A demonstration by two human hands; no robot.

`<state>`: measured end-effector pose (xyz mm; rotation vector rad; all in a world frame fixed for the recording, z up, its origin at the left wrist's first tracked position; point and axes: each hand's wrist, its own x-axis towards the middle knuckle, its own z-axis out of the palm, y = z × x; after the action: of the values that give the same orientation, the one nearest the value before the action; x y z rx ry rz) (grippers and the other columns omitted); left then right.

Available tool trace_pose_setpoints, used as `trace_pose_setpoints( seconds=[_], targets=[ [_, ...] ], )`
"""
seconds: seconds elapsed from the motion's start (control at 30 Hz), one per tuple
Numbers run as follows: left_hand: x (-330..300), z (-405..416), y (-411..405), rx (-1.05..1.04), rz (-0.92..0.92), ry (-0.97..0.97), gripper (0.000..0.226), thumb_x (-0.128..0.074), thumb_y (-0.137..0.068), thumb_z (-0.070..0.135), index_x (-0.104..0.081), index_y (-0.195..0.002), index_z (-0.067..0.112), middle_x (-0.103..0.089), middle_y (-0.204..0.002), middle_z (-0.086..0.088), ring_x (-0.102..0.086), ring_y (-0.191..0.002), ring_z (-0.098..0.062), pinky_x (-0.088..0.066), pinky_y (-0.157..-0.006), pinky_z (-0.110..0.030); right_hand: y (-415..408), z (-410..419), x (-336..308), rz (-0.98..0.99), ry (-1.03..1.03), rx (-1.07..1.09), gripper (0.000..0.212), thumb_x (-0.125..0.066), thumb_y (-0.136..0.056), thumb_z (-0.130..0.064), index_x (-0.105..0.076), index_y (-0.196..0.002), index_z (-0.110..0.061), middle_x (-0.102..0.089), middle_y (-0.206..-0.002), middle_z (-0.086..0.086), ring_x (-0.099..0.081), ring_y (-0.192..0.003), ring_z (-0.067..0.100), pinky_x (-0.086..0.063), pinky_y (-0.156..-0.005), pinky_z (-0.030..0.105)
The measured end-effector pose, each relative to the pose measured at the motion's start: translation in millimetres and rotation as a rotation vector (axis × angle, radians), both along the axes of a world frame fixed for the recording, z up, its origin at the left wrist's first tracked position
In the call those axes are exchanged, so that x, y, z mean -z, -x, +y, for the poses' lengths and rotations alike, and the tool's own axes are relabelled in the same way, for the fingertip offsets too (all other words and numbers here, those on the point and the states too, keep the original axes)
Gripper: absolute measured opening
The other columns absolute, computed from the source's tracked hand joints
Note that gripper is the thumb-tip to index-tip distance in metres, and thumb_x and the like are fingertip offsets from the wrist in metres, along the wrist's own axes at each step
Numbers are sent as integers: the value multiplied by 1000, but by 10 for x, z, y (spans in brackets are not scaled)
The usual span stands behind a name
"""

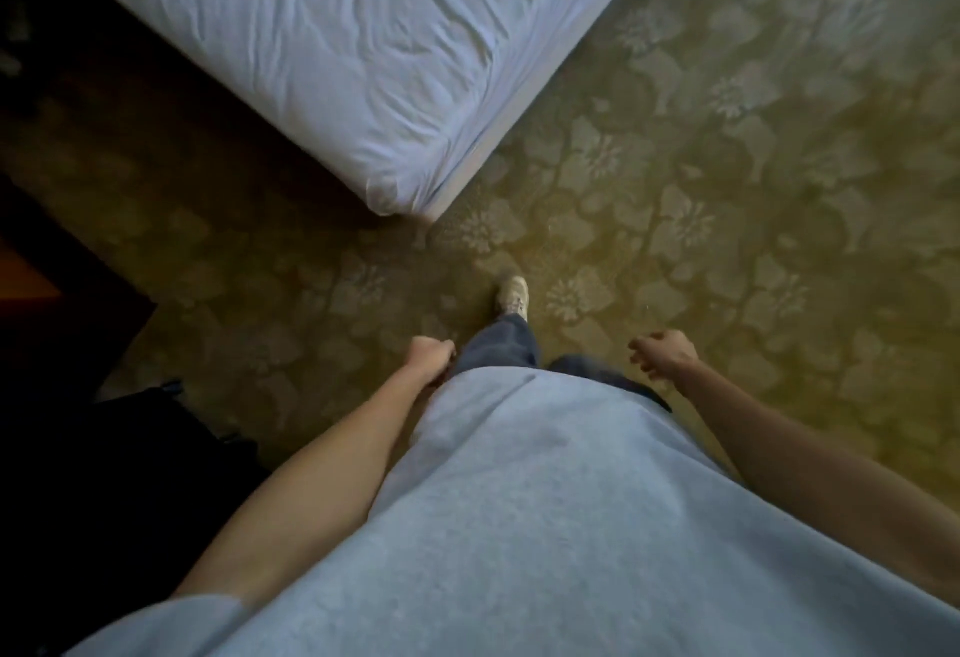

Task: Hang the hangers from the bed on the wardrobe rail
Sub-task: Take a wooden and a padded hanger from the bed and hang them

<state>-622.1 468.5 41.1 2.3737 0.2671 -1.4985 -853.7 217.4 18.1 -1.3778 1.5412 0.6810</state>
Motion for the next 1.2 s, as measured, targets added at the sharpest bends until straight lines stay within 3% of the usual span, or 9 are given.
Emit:
trace_pose_setpoints(
  seconds=[0.13,0.23,0.33,0.47,0.53,0.63,0.83,0.93,1.2],
  targets=[
    [-98,-1467,-551,121,-11,133,23,-56,-91,15,-67,-71,11,-63,-60,-4,-49,-44,-14,-36,-38,-18,97,-660,-170,76,50,122,22,-59,-90,-14,-69,-75,-1,-67,-79,20,-56,-65,28,-47,-63,35],
    [-152,-2609,-843,232,5,229,23,-56,-93,17,-69,-75,12,-64,-62,-2,-52,-48,-12,-40,-42,-18,136,-1228,-182,95,31,258,18,-57,-93,-11,-67,-83,1,-63,-74,14,-51,-60,24,-42,-56,31],
    [-92,-3594,-1033,350,4,257,24,-57,-95,19,-69,-76,15,-67,-65,1,-57,-53,-11,-42,-48,-21,119,-1863,-31,94,15,343,20,-57,-94,-13,-70,-99,2,-67,-80,11,-55,-64,24,-45,-56,30],
    [5,-4619,-1232,416,-17,228,24,-57,-97,20,-70,-78,14,-66,-65,1,-56,-54,-10,-41,-48,-20,-218,-2967,84,55,47,301,24,-60,-87,-17,-76,-84,1,-73,-78,17,-62,-68,29,-54,-66,41],
    [3,-4949,-1332,397,-19,178,24,-57,-95,19,-69,-74,15,-65,-64,0,-55,-51,-11,-40,-45,-20,-533,-3552,40,21,58,237,26,-59,-86,-20,-75,-78,-1,-75,-83,20,-68,-76,33,-56,-75,44],
    [-22,-5270,-1485,374,-9,100,25,-56,-93,16,-68,-71,12,-65,-62,-3,-55,-52,-16,-40,-46,-22,-1174,-4322,-123,-73,79,125,26,-58,-89,-23,-75,-84,-3,-74,-86,15,-68,-77,28,-55,-69,36],
    [-29,-5657,-1910,233,-1,-26,26,-57,-93,22,-68,-72,12,-69,-70,-6,-58,-59,-20,-43,-53,-24,-2523,-5541,-289,-248,88,-44,30,-56,-86,-19,-73,-93,4,-71,-80,12,-62,-71,22,-55,-69,35],
    [71,-5848,-2153,184,-6,-55,28,-56,-94,23,-71,-76,9,-71,-74,-8,-61,-62,-21,-44,-56,-26,-3105,-6043,-341,-311,73,-142,27,-55,-87,-18,-74,-94,-1,-75,-90,15,-63,-72,20,-57,-67,34],
    [306,-6979,-3024,24,51,-46,31,-52,-99,17,-63,-71,8,-62,-65,-7,-52,-52,-18,-41,-49,-24,-4212,-7592,-153,-229,30,-312,24,-57,-92,-20,-74,-93,-4,-71,-84,8,-60,-68,17,-50,-60,27]
  ],
)
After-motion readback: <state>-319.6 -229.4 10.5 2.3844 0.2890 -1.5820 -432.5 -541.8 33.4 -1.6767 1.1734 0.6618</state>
